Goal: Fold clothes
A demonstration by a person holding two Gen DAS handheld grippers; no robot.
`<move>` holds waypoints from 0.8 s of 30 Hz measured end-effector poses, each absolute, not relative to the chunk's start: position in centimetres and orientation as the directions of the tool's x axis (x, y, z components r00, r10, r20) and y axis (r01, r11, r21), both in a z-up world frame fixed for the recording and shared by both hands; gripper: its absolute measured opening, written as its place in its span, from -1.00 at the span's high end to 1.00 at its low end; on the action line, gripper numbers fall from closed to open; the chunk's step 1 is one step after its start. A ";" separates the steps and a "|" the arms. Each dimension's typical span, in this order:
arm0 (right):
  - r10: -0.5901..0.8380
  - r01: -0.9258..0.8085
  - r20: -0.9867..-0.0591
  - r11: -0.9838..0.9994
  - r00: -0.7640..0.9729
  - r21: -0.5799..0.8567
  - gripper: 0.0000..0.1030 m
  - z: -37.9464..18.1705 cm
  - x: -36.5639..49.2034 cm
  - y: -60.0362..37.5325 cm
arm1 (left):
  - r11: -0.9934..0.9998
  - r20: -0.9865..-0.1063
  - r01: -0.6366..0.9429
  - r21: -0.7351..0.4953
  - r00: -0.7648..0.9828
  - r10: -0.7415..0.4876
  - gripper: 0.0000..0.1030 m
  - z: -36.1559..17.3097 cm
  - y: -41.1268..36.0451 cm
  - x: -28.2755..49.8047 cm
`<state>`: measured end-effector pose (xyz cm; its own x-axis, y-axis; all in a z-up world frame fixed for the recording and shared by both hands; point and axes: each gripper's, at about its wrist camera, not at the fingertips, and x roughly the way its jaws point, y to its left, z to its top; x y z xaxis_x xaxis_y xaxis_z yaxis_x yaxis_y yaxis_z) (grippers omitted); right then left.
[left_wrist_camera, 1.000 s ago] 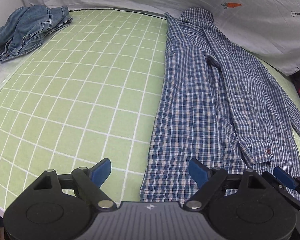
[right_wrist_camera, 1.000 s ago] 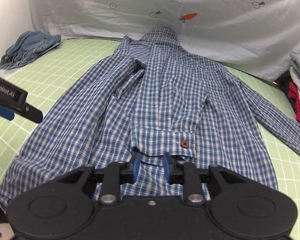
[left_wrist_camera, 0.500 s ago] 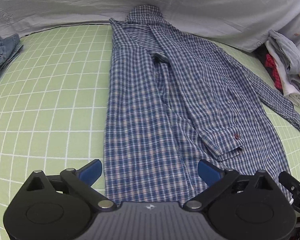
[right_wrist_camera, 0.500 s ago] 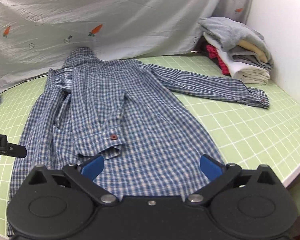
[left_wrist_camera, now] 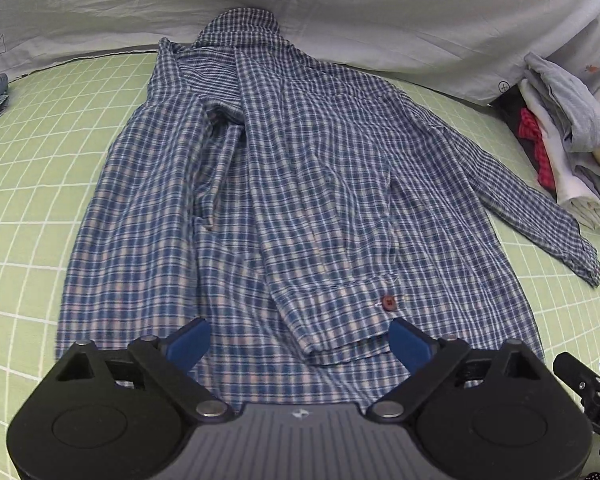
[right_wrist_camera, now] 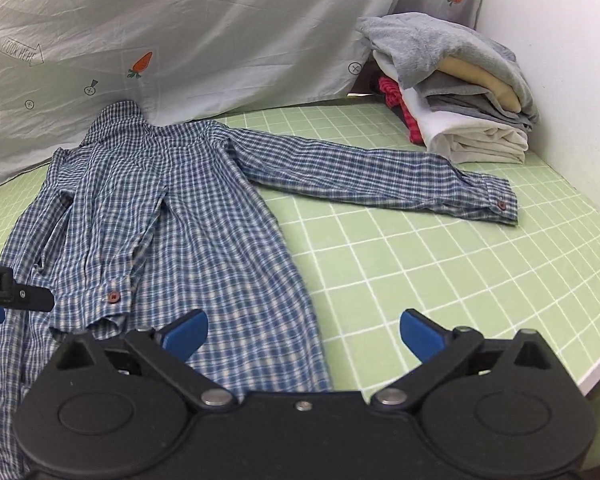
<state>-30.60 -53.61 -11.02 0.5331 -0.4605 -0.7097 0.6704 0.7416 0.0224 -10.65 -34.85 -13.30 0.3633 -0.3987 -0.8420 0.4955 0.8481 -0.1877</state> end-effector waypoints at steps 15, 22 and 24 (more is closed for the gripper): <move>-0.444 0.699 -0.762 0.715 0.472 0.017 -1.00 -13.4 -34.9 -59.6 | 0.912 -0.865 0.320 -0.257 0.346 -0.365 0.98 -15.3 -34.8 -9.8; -0.428 0.675 -0.742 0.737 0.516 0.044 -1.00 -12.6 -32.4 -57.8 | 0.849 -0.799 0.295 -0.439 0.303 -0.519 0.99 -12.6 -31.2 -10.8; -0.420 0.661 -0.735 0.748 0.532 0.051 -1.00 -12.3 -31.4 -57.0 | 0.833 -0.784 0.285 -0.474 0.294 -0.547 0.99 -12.0 -29.5 -11.0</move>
<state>-31.40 -56.98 -12.32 0.5325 -0.4199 -0.7350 0.6611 0.7485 0.0514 -10.97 -29.53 -11.98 0.2941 -0.5468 -0.7839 0.2850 0.8331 -0.4741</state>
